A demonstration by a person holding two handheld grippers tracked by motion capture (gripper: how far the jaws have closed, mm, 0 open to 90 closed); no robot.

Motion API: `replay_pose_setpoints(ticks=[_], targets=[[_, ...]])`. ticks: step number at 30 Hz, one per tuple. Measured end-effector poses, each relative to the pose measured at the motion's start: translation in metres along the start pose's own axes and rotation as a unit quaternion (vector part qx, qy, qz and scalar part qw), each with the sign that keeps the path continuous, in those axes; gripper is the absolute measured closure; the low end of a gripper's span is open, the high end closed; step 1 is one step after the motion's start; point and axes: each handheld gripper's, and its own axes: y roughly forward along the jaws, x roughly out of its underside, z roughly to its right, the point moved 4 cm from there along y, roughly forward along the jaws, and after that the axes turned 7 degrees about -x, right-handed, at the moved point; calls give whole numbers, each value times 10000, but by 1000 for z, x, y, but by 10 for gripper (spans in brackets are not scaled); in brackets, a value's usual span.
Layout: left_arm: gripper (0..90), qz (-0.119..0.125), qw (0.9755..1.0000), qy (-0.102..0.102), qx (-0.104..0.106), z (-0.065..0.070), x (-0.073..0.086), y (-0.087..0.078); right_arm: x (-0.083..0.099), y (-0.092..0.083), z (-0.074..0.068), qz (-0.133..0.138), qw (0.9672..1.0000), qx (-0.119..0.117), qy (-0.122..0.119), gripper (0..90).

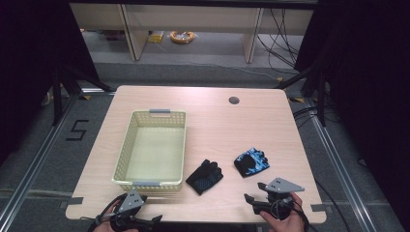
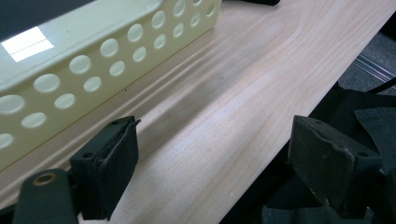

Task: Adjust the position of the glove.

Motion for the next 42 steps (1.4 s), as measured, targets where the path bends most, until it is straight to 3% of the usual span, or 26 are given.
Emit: replay_pose_setpoints(ticks=[3, 5, 7, 9, 12, 14, 15, 19, 20, 21, 22, 23, 24, 25, 31, 34, 35, 42], targets=[[159, -16, 10000, 11, -6, 0, 0, 0, -1, 0, 1, 12, 9999, 19, -118, 332], [159, 38, 9999, -102, 4, 1, 0, 1, -2, 1, 0, 34, 9999, -34, -93, 351], [158, -40, 9999, -74, -122, -1, 1, 1, -3, 2, -2, 94, 9999, -101, -50, 364], [158, -43, 10000, 15, -24, -2, 0, 0, -4, 2, -3, 112, 9998, -132, -10, 364], [158, 42, 10000, -83, -23, 0, 0, 1, -6, 4, -3, 124, 9998, -120, -23, 374], [158, 5, 10000, -41, -54, -2, 0, 1, -8, 3, -5, 86, 9999, -76, 75, 376], [158, 0, 10000, -38, -62, -2, 0, 1, -11, 5, -4, 165, 9997, -96, -118, 391], [158, -10, 10000, -46, -20, -2, 0, 0, -21, 10, -11, 142, 9996, -160, -163, 421], [158, -21, 10000, -46, -17, -2, 0, 0, -24, 12, -8, 182, 9987, -178, -443, 437], [158, -21, 10000, -46, -17, -2, 0, 0, -24, 12, -8, 182, 9987, -178, -443, 437], [158, -3, 9998, -219, -1, 0, 0, 1, -28, 15, -9, 222, 9986, -153, -449, 445], [159, 9, 9998, -222, -6, 0, 0, 1, -36, 22, -12, 199, 9981, -280, -506, 468], [159, -26, 10000, -40, -83, -4, 0, 0, -36, 22, -12, 199, 9981, -280, -506, 468], [159, -17, 9999, -33, -111, -4, 0, 1, -40, 26, -12, 228, 9974, -284, -627, 471], [159, 27, 9999, -137, -26, -3, 0, 1, -68, 54, -17, 21, 9955, -393, -860, 521], [159, 30, 9999, -145, -29, -3, 0, 1, -74, 62, -17, -3, 9947, -403, -941, 537], [159, 18, 9997, -249, -15, -2, 0, 1, -77, 67, -17, -63, 9944, -391, -982, 538], [159, 14, 9997, -242, -16, -2, 0, 1, -89, 89, -22, -340, 9902, -568, -1226, 574]])
